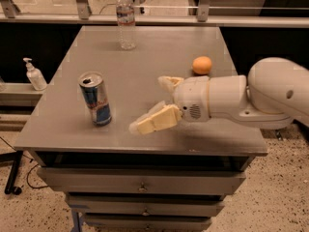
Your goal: Knock redbull can over
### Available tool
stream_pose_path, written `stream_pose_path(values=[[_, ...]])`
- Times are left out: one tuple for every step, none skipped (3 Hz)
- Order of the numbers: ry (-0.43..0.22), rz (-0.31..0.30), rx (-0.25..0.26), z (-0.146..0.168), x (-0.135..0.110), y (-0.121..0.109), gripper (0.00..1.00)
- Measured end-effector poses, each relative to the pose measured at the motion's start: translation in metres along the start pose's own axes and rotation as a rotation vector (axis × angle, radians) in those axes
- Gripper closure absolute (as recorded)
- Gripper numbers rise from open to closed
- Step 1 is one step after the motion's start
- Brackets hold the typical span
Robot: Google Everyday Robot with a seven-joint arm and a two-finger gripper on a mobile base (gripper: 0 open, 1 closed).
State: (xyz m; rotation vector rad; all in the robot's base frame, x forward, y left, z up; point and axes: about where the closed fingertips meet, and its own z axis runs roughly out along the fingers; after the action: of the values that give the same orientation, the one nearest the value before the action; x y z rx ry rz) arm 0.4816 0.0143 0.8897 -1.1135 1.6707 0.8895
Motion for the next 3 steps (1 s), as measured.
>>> stream_pose_path(values=[[-0.07, -0.018, -0.04, 0.044, 0.012, 0.0, 0.0], [-0.133, -0.033, -0.077, 0.082, 0.012, -0.001, 0.0], [-0.181, -0.03, -0.087, 0.105, 0.004, -0.003, 0.16]])
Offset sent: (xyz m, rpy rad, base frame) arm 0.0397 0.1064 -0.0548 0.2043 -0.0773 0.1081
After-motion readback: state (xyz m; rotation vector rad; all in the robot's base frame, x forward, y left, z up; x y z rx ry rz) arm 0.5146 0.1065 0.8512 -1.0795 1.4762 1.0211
